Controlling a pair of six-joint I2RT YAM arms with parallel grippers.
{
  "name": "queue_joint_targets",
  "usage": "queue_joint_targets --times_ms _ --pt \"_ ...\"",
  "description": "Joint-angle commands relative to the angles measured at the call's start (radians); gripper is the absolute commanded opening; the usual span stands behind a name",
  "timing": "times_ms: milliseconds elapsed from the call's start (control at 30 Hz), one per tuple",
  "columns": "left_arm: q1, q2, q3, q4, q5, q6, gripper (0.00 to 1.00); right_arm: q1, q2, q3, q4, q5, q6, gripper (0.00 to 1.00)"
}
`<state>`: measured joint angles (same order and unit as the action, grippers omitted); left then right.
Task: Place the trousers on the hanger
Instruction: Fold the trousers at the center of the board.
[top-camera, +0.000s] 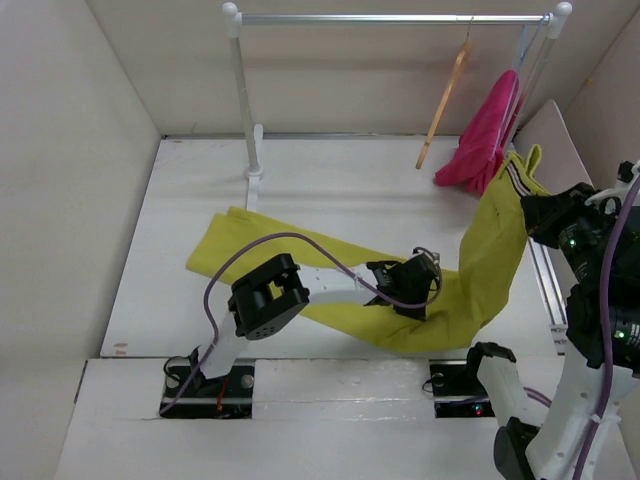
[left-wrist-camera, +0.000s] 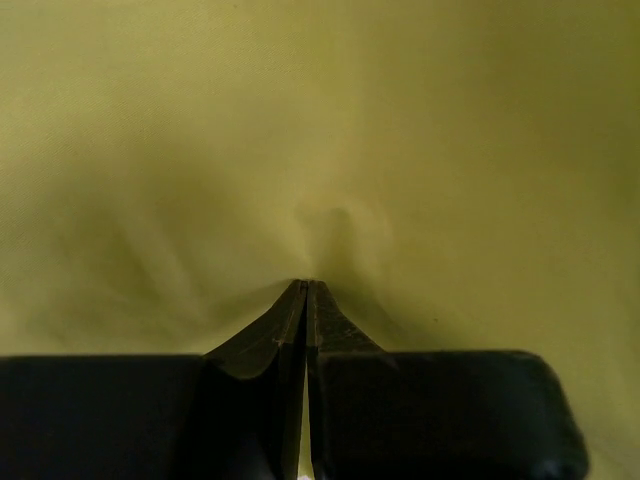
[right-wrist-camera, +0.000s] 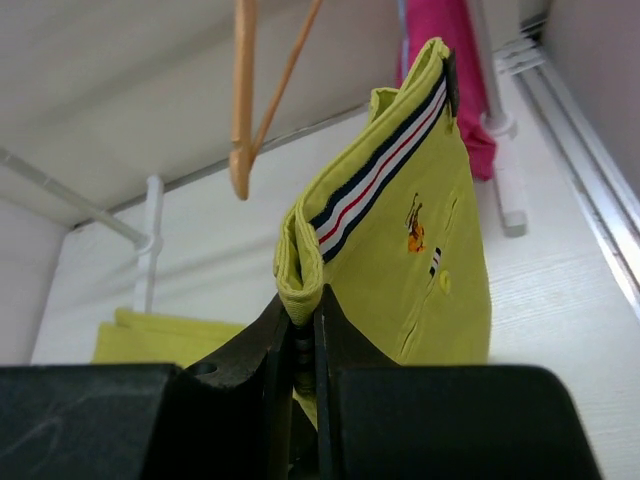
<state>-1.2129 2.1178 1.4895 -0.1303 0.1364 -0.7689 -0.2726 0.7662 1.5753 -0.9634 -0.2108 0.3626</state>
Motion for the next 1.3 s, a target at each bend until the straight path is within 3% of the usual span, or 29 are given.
queue_joint_targets --times_ms 0,33,100,167,233,267,300,433,567,633,700,833,1033,1267 --pt "0.027 -0.073 0.039 -0.063 -0.026 -0.015 0.0 0.038 0.013 0.009 0.175 -0.152 0.033 0.0" --pt "0.064 -0.204 -0.053 -0.054 -0.079 0.0 0.0 0.047 0.048 0.014 0.207 -0.218 0.038 0.0" --pt "0.111 -0.257 -0.09 -0.048 -0.116 0.006 0.0 0.047 0.059 0.015 0.227 -0.242 0.047 0.0" --pt "0.166 -0.44 -0.216 -0.052 -0.173 0.019 0.0 0.065 0.086 0.018 0.276 -0.278 0.07 0.0" --pt "0.31 -0.675 -0.353 -0.067 -0.222 0.042 0.0 0.084 0.122 0.017 0.36 -0.343 0.107 0.0" --pt "0.311 -0.676 -0.354 -0.068 -0.222 0.042 0.0 0.084 0.122 0.018 0.361 -0.358 0.116 0.0" --pt "0.35 -0.775 -0.376 -0.089 -0.236 0.046 0.0 0.099 0.145 0.023 0.382 -0.369 0.128 0.0" --pt "0.597 -0.958 -0.455 -0.135 -0.222 0.083 0.0 0.167 0.2 0.017 0.526 -0.401 0.185 0.0" --pt "0.709 -1.016 -0.42 -0.183 -0.202 0.146 0.0 0.323 0.281 0.072 0.626 -0.354 0.173 0.0" --pt "0.719 -1.012 -0.387 -0.221 -0.236 0.164 0.0 0.465 0.333 0.1 0.649 -0.308 0.161 0.0" --pt "0.757 -1.009 -0.374 -0.233 -0.244 0.169 0.0 0.646 0.384 0.123 0.637 -0.176 0.115 0.0" --pt "0.832 -1.016 -0.348 -0.241 -0.262 0.174 0.0 0.838 0.508 0.167 0.621 0.069 0.065 0.0" --pt "1.015 -1.062 -0.324 -0.239 -0.182 0.158 0.0 0.921 0.715 0.227 0.704 0.16 0.085 0.0" --pt "1.045 -1.07 -0.207 -0.259 -0.201 0.155 0.0 1.041 0.958 0.373 0.759 0.275 0.136 0.0"
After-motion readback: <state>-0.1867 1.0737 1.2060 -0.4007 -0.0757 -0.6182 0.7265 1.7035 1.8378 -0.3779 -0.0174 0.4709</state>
